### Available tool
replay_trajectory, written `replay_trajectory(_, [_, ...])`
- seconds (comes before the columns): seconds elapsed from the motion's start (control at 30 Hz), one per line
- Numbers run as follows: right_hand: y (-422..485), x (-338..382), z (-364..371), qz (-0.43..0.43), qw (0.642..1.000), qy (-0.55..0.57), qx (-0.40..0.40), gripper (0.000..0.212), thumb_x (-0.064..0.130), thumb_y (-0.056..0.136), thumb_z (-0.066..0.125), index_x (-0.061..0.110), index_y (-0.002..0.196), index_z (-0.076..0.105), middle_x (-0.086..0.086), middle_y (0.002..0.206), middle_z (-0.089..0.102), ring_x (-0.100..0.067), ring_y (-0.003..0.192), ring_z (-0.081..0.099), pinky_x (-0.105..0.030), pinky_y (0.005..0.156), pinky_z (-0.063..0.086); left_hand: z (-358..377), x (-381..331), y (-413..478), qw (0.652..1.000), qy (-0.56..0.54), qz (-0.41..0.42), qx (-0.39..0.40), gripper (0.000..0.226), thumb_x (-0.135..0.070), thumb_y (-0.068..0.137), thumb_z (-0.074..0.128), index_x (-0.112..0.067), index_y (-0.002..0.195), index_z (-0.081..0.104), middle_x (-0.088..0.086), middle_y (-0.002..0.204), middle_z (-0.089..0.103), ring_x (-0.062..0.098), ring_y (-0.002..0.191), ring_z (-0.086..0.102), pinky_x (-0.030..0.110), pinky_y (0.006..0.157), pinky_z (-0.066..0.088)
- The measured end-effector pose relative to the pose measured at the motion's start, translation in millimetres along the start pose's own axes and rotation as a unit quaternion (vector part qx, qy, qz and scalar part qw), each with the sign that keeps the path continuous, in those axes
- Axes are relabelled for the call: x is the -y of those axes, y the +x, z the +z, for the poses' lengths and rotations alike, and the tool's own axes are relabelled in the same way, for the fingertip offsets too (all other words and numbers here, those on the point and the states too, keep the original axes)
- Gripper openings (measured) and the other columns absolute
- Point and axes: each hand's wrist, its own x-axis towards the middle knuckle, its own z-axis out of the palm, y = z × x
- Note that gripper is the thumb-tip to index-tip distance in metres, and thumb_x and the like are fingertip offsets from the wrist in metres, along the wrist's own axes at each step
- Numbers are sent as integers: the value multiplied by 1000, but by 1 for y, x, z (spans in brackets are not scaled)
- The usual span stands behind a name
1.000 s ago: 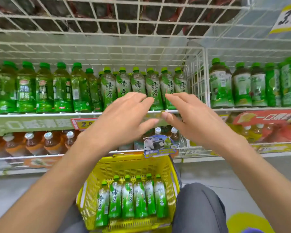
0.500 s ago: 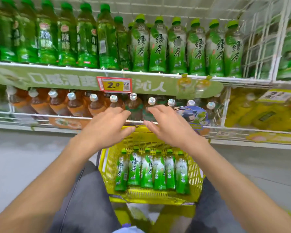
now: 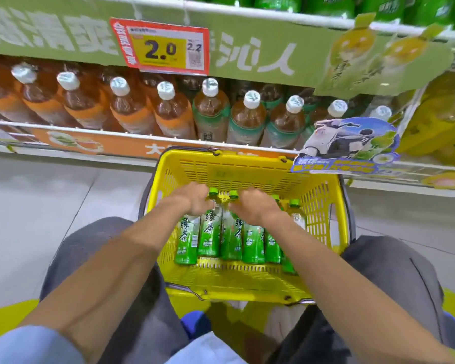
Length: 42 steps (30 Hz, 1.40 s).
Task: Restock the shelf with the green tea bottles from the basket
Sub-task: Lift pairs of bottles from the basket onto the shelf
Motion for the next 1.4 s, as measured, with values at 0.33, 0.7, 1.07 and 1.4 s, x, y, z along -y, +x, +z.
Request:
replay_trajectory(0.33, [54,-8,39,58,998,7,37,42,49,102,46,13,116,63,-9,107,62,-28,94,61,-40,89,55,32,-11,56,990,-121,-68,4,29,-38,99,60,-12,93,49,12,99,58,34,101,61,33,73,39])
replay_trajectory(0.7, [79,-20,43,61,997,-21,40,53,63,93,55,13,110,58,-7,107,63,-26,89,56,-31,70,44,46,-12,77,966,-213,-143,-22,47,-30,90,74,-3,124,56,13,114,56,34,113,58,39,88,49])
replay_trajectory(1.07, [64,-34,55,57,996,56,44,63,67,85,65,11,114,60,-5,107,63,-26,98,62,-39,81,57,50,4,68,963,-235,-133,-3,49,-40,74,87,-10,102,61,5,101,63,26,97,60,36,78,51])
replay_trajectory(1.4, [45,-47,47,36,977,200,71,75,56,71,83,16,130,62,-1,128,65,-24,116,60,-41,98,53,43,8,47,959,-273,-71,31,65,-52,47,91,-8,84,62,-1,79,58,21,77,59,38,70,51])
